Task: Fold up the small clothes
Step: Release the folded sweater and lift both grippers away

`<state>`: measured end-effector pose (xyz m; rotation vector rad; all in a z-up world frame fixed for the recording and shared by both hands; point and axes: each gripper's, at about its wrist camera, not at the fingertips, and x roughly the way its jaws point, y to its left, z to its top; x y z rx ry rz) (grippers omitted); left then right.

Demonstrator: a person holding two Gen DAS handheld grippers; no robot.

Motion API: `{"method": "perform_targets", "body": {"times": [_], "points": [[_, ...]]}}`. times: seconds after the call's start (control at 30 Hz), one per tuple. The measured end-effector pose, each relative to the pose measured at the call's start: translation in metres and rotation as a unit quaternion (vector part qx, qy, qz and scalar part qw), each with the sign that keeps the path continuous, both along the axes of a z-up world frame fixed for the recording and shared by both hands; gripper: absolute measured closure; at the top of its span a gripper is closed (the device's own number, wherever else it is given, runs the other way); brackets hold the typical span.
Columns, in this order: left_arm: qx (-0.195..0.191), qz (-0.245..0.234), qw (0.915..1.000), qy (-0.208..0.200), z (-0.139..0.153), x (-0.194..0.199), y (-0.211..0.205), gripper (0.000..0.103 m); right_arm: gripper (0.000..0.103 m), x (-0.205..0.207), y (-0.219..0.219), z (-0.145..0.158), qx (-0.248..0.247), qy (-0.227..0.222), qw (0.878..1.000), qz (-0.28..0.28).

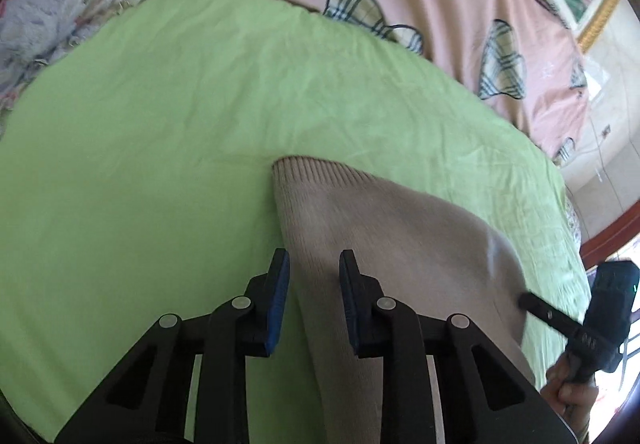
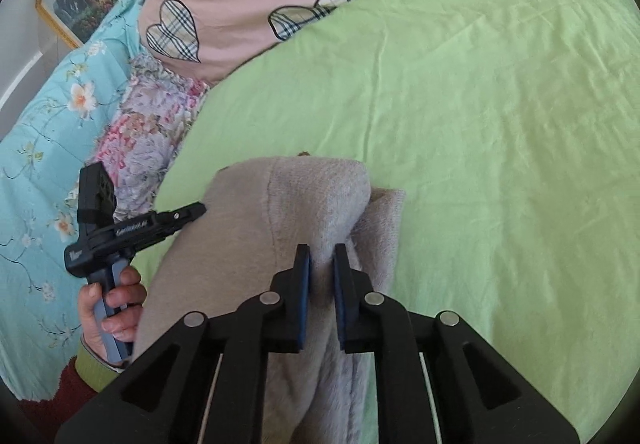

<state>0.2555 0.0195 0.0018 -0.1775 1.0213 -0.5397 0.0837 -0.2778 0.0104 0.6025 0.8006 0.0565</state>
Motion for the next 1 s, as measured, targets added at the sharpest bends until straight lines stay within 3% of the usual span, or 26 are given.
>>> {"method": "perform_targets", "body": {"times": [0.17, 0.3, 0.37, 0.57, 0.7, 0.77, 0.83, 0.87, 1.0], "points": [[-0.012, -0.031, 0.9991, -0.026, 0.018, -0.092, 0.024, 0.070, 0.087, -0.039, 0.013, 0.009, 0.008, -0.010, 1.000, 0.017], [-0.011, -0.049, 0.9981, -0.035, 0.016, -0.158, 0.044, 0.068, 0.070, -0.079, 0.030, 0.008, -0.002, -0.003, 1.000, 0.030], [-0.013, -0.056, 0.9977, -0.037, 0.013, -0.187, 0.052, 0.063, 0.070, -0.096, 0.036, 0.006, -0.002, -0.001, 1.000, 0.031], [0.005, -0.077, 0.9954, -0.056, 0.001, -0.242, 0.047, 0.052, 0.067, -0.134, 0.042, -0.006, 0.019, -0.001, 0.999, 0.028], [0.059, -0.090, 0.9904, -0.087, -0.013, -0.251, 0.024, 0.052, 0.067, -0.135, 0.053, -0.013, 0.015, 0.004, 0.999, 0.039], [0.094, -0.074, 0.9886, -0.091, -0.022, -0.246, 0.013, 0.056, 0.067, -0.133, 0.059, -0.016, 0.011, 0.001, 0.999, 0.047], [0.099, -0.067, 0.9893, -0.083, -0.027, -0.238, 0.010, 0.082, 0.073, -0.127, 0.064, -0.018, -0.004, 0.010, 0.999, 0.052], [0.102, -0.058, 0.9894, -0.085, -0.026, -0.239, 0.009, 0.083, 0.094, -0.125, 0.064, -0.018, -0.011, 0.014, 0.998, 0.054], [0.075, -0.015, 0.9947, -0.068, -0.017, -0.242, 0.019, 0.090, 0.097, -0.134, 0.059, 0.010, -0.029, -0.029, 0.998, 0.055]]}}
